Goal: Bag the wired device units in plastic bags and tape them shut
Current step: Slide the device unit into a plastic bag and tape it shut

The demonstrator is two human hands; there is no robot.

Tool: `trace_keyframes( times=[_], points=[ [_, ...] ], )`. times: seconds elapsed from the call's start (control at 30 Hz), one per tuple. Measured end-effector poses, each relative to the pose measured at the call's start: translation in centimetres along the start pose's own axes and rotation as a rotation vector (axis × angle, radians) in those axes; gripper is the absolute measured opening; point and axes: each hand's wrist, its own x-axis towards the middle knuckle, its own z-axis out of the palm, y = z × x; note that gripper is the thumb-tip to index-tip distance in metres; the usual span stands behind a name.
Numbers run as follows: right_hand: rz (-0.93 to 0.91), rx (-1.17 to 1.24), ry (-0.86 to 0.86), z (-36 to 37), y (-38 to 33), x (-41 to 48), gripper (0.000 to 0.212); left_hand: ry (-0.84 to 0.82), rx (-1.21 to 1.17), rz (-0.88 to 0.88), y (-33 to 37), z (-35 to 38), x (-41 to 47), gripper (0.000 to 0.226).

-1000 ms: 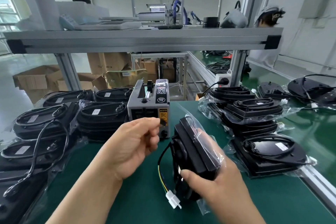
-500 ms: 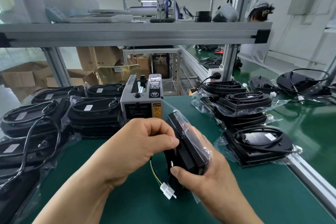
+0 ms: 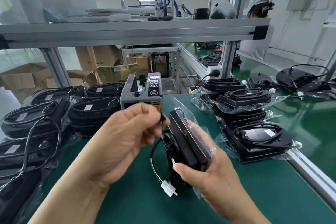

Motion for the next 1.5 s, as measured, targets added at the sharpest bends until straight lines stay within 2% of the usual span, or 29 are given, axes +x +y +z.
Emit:
trace_keyframes(
  times=[0.1, 0.2, 0.3, 0.4, 0.5, 0.6, 0.77, 0.87, 0.97, 1.3, 1.5],
  points=[
    [-0.005, -0.003, 0.011, 0.2, 0.1, -0.1, 0.078, -0.040, 0.177, -0.125, -0.7, 0.5, -0.8, 0.016],
    [0.004, -0.006, -0.008, 0.7, -0.2, -0.2, 0.076, -0.013, 0.229, -0.122, -0.4, 1.1, -0.9, 0.016],
    [0.037, -0.043, -0.032, 1.1, -0.4, -0.4, 0.059, -0.013, 0.245, -0.086, 0.1, 1.9, -0.5, 0.012],
    [0.053, -0.061, -0.050, 1.5, -0.6, -0.5, 0.040, -0.126, 0.133, -0.051, 0.3, 2.5, -0.4, 0.015],
    [0.046, -0.057, -0.029, 1.1, -0.5, -0.5, 0.056, -0.065, -0.010, -0.028, 0.3, 1.6, -0.3, 0.011],
    [0.062, -0.013, -0.027, 0.9, -0.5, -0.6, 0.078, 0.056, 0.096, -0.067, -0.5, 0.5, -0.3, 0.015],
    [0.050, -0.023, -0.018, 1.3, -0.5, -0.5, 0.077, 0.040, 0.218, -0.130, -1.1, 1.0, 0.0, 0.015],
    [0.054, -0.017, -0.021, 1.3, -0.5, -0.6, 0.084, 0.060, 0.256, -0.113, -1.0, 1.0, 0.2, 0.006],
    [0.030, -0.007, -0.012, 1.4, -0.5, -0.6, 0.079, 0.083, 0.311, -0.087, -1.2, 1.1, 0.3, 0.014],
    [0.018, -0.056, -0.002, 1.4, -0.6, -0.7, 0.080, 0.191, 0.420, -0.027, -2.3, 1.2, 0.3, 0.011],
    [0.014, -0.049, -0.003, 1.5, -0.5, -0.6, 0.079, 0.213, 0.447, -0.007, -2.4, 1.7, 0.3, 0.019]
  ],
)
